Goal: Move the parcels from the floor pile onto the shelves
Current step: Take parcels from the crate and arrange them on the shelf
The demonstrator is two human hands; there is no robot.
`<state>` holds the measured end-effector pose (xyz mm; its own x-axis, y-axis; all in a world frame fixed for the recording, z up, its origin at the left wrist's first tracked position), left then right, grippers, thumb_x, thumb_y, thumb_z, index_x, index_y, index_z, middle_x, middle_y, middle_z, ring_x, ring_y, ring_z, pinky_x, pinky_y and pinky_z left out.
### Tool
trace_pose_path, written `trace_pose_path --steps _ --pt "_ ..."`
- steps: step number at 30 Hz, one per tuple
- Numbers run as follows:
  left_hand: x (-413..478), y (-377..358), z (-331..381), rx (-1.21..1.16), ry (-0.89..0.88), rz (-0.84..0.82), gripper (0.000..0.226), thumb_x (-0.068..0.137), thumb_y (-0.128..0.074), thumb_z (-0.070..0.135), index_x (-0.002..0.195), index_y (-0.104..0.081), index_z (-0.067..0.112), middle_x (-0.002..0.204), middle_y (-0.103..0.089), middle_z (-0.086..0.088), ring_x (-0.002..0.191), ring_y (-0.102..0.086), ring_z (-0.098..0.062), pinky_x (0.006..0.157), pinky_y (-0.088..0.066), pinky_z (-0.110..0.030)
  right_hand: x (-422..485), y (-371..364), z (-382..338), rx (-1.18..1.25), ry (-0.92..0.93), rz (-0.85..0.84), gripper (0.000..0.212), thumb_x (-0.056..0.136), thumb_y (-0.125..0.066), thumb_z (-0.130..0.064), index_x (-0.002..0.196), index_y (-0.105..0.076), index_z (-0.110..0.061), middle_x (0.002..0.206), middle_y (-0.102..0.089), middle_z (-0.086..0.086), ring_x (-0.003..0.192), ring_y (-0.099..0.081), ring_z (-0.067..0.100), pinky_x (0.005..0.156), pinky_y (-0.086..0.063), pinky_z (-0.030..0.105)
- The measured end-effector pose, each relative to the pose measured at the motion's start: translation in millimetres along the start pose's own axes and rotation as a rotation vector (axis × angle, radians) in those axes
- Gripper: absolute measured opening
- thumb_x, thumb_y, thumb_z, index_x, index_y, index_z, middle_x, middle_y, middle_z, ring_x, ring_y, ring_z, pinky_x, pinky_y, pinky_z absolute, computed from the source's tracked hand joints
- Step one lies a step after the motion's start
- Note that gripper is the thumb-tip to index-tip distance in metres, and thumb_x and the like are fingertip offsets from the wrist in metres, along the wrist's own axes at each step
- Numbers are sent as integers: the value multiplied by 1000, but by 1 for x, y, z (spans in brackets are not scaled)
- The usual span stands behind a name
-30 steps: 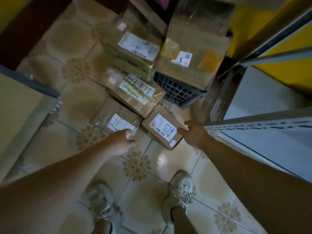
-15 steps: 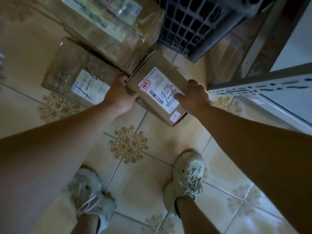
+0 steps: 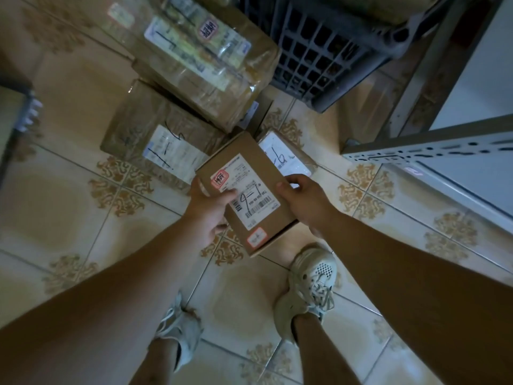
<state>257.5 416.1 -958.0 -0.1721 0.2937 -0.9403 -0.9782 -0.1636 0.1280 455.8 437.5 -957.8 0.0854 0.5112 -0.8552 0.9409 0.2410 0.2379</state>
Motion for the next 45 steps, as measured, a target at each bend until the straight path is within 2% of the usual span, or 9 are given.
trace_pose_path --steps 7,13,18,23,27,32,37,41,45 --pt "5 59 -9 -174 -230 94 72 81 -60 -16 133 -43 31 102 -62 0 91 -65 -18 65 -53 -33 18 -17 -13 -487 192 82 46 92 -63 -46 129 -56 -21 126 -54 6 114 -55 25 89 -48 34" --pt "36 86 1 1 -396 231 50 85 -62 -7 126 -51 19 101 -61 8 91 -61 -9 68 -50 -23 81 4 -21 -856 52 218 103 88 -65 -52 157 3 -17 163 -9 16 149 -10 36 116 -23 53" --pt "48 82 -17 43 -401 239 62 76 -68 16 133 -47 28 98 -73 1 95 -70 -20 89 -55 -50 86 -14 -1 -798 -23 234 114 79 -71 -60 156 -1 -14 150 -27 23 136 -32 43 109 -33 52" --pt "43 85 -24 45 -405 257 60 84 -63 8 136 -46 33 103 -69 -2 97 -67 -19 84 -57 -46 73 -26 21 -667 -46 237 93 73 -72 -67 139 -38 -9 131 -44 17 120 -50 37 98 -47 44" --pt "42 92 -23 119 -406 280 52 92 -59 8 138 -46 29 98 -64 2 92 -65 -15 72 -54 -32 61 -32 25 -487 -11 186 72 77 -75 -56 124 -46 -10 117 -58 11 100 -62 30 72 -49 32" --pt "28 101 -13 107 -364 342 40 94 -57 9 133 -48 16 105 -63 3 92 -63 -15 64 -47 -19 40 -29 22 -482 3 124 56 86 -68 -50 119 -52 -8 117 -65 12 100 -64 31 74 -52 34" --pt "-3 115 7 134 -372 337 37 95 -55 10 132 -48 14 105 -63 5 95 -63 -17 84 -53 -32 -3 -12 3 -463 45 200 43 90 -66 -46 111 -49 -12 106 -61 6 94 -63 29 64 -42 29" --pt "-52 126 32 179 -407 276 35 98 -49 12 133 -48 18 109 -65 6 88 -65 -9 60 -52 -16 -59 10 -24 -285 74 289 45 87 -69 -45 112 -52 -12 102 -61 1 88 -63 23 72 -55 37" --pt "-130 140 65 230 -466 170 41 99 -48 18 139 -42 24 118 -67 -1 99 -68 -21 74 -59 -36 -139 22 -61 -80 102 317 44 87 -70 -43 113 -55 -11 103 -66 -1 89 -67 21 70 -59 38"
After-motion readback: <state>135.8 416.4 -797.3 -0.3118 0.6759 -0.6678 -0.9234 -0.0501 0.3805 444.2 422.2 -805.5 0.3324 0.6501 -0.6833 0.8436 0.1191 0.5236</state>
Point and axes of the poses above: each hand's wrist, its own x-axis towards the middle knuckle, its own y-axis out of the back of the hand, z = x × y, the point moved 4 cm from there along x, towards the middle knuckle
